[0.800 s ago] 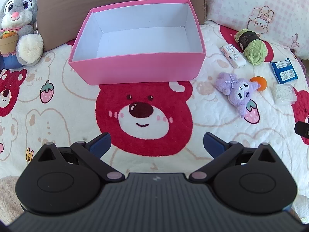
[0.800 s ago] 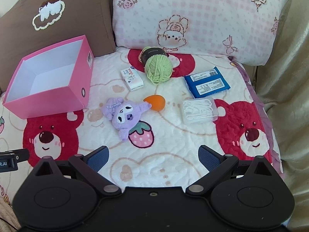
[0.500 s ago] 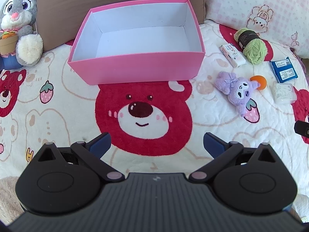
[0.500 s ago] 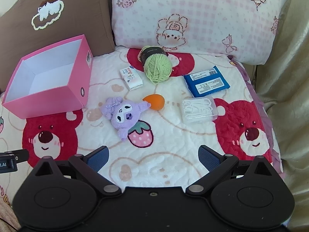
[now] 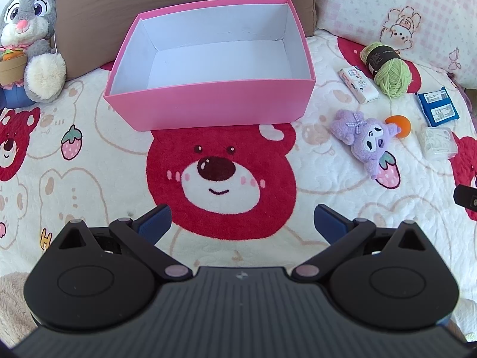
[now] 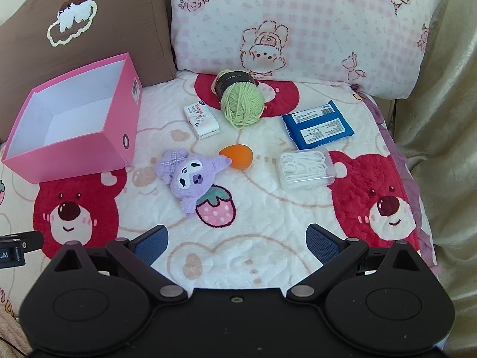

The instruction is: Organize objects

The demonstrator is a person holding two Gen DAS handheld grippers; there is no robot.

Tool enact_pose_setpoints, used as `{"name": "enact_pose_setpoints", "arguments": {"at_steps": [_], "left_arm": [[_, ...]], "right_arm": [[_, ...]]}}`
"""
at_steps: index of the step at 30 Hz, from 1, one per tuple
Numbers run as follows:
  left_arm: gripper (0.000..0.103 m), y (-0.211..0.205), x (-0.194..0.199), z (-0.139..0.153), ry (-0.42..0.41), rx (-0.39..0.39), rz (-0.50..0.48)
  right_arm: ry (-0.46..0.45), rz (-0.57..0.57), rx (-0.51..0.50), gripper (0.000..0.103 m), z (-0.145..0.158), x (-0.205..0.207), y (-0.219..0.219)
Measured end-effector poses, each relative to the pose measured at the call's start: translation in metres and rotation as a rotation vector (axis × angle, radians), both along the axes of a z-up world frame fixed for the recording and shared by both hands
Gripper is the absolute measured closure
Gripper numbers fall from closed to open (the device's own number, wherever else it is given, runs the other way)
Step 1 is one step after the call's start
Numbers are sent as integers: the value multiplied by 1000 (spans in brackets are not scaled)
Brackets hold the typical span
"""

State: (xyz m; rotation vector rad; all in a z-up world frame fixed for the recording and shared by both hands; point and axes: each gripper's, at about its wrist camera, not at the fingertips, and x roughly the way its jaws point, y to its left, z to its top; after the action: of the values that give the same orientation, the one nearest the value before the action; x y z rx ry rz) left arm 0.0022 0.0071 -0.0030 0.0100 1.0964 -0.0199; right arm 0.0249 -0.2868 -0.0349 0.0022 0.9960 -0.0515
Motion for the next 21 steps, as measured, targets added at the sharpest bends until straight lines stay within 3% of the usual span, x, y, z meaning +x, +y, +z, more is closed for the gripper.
{"name": "enact_pose_setpoints", "arguments": {"at_steps": [21], "left_arm": [[0,-3,-3,-2,0,2,-1]], "right_arm": [[4,-1,4,3,-3,-1,-3]]}}
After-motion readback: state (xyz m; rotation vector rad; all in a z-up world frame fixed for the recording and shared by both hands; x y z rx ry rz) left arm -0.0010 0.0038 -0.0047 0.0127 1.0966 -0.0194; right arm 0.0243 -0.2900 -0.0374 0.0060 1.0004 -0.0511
